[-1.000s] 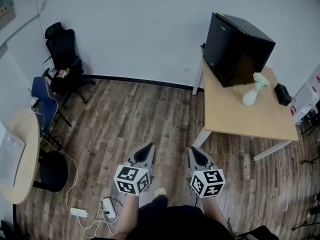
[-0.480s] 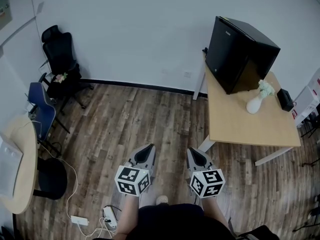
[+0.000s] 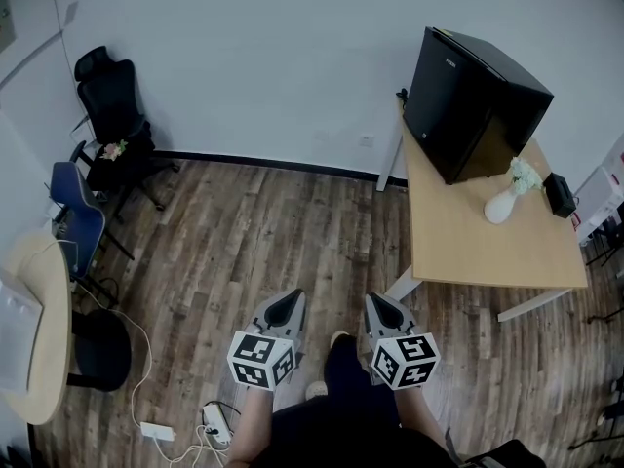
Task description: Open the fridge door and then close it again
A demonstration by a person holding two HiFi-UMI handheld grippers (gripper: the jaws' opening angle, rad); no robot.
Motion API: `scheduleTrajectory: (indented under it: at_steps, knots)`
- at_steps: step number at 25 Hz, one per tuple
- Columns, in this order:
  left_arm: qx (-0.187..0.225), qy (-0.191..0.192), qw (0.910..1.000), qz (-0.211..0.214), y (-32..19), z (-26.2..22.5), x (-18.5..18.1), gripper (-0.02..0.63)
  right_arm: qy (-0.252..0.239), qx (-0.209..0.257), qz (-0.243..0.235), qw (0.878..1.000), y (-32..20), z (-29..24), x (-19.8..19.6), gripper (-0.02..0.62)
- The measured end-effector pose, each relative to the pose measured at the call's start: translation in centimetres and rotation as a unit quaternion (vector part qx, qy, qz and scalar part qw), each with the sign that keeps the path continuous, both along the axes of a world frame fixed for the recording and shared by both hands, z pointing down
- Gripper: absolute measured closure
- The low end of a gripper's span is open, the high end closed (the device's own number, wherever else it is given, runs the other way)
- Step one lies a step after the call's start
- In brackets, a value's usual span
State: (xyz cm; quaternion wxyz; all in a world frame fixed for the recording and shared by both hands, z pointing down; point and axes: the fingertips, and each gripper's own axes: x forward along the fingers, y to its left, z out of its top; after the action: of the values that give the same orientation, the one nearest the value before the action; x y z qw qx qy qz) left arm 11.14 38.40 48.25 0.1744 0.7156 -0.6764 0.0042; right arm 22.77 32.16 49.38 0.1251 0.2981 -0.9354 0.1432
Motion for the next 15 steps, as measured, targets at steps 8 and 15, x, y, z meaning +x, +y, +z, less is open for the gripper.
scheduleTrajectory:
  at_steps: [8, 15]
  knots:
    - [0.002, 0.0, 0.9993, -0.039, -2.6, 0.2, -3.4, 0.6, 0.002, 0.001, -0.025, 1.0, -3.2, 0.2, -3.2, 0.604]
    - [0.005, -0.002, 0.9993, -0.036, -7.1, -0.1, -6.3, 0.6, 0.001, 0.003, -0.035, 0.999, -7.6, 0.1, -6.9, 0.604]
